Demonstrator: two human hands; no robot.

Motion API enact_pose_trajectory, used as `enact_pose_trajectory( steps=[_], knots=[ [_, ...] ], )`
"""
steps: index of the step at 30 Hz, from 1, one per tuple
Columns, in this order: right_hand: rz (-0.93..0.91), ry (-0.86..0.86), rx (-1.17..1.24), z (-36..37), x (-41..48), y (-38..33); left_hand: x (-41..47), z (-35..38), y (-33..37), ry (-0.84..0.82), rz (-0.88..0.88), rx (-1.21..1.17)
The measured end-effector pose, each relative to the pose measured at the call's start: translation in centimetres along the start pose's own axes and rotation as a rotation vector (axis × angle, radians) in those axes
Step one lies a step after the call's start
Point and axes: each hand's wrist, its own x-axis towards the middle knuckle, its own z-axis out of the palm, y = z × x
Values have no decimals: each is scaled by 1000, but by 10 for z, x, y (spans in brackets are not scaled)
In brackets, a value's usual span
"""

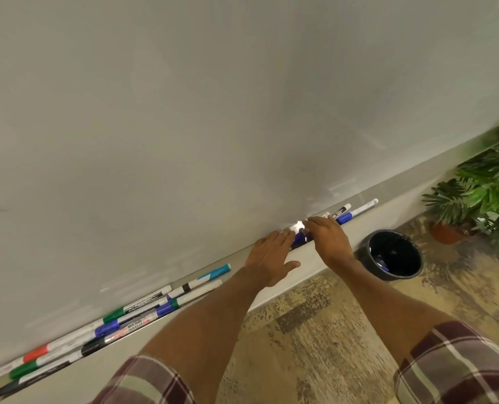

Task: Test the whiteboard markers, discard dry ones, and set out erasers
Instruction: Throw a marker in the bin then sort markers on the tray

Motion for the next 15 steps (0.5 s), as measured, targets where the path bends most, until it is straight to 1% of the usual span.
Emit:
enact_pose_trajectory(
  steps=[6,8,12,15],
  knots=[
    [52,86,26,1,-12,-16,-12,-2,-4,11,-19,11],
    [48,86,-10,6,-21,-27,-24,-3,-9,17,-37,26],
    [10,31,-86,13,-43,-55,-57,-10,-32,34,-23,50],
    [-19,-26,-97,16,-57,-82,-89,-13,-53,37,-30,52]
  ],
)
